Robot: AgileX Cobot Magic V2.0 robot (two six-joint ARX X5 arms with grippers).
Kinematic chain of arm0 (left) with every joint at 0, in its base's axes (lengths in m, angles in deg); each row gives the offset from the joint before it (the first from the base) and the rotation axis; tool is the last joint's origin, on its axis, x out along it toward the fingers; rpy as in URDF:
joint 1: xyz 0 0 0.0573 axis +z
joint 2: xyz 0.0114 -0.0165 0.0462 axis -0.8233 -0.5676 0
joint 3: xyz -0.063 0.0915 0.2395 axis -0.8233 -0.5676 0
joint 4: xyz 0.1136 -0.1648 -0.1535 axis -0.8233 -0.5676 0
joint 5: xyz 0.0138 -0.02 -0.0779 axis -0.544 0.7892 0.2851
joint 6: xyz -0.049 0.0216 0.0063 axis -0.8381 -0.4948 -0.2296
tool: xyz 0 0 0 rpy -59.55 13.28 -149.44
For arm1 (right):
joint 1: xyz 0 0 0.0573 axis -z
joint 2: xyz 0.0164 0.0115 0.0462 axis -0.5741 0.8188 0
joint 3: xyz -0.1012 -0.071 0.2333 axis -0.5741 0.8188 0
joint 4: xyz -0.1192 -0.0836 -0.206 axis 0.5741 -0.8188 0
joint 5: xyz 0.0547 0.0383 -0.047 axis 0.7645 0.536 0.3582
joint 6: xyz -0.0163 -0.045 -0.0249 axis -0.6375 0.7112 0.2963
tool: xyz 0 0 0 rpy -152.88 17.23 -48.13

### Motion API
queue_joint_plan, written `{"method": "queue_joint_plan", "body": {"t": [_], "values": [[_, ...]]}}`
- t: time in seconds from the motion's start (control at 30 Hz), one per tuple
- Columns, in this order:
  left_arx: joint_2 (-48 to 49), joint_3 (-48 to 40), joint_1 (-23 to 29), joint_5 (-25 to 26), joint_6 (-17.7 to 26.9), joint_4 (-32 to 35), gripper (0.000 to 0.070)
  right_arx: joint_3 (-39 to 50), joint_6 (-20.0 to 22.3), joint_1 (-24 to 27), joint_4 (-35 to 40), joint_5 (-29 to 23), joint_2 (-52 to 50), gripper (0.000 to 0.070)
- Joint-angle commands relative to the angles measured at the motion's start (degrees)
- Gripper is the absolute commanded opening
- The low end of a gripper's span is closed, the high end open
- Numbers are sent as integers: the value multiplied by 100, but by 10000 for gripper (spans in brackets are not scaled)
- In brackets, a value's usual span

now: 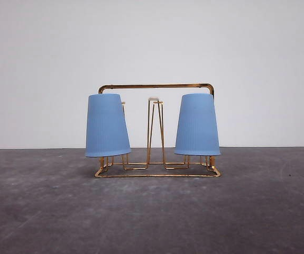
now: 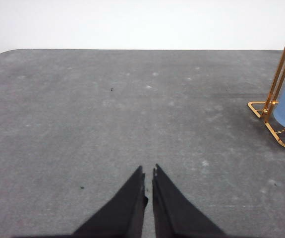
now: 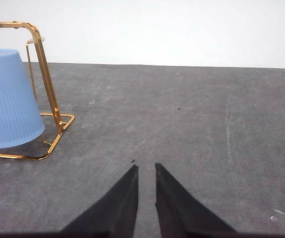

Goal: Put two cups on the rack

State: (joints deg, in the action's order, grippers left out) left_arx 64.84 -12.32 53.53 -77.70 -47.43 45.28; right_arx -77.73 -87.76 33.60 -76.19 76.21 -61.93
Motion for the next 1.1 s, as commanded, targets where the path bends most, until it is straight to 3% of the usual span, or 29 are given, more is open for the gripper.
{"method": "queue_joint_plan", "body": {"t": [0.0, 1.07], "values": [[9, -74, 0, 0, 41, 90, 4, 11, -59, 7, 63, -13, 7, 62], [9, -74, 0, 0, 40, 90, 4, 11, -59, 7, 63, -13, 7, 61]]}}
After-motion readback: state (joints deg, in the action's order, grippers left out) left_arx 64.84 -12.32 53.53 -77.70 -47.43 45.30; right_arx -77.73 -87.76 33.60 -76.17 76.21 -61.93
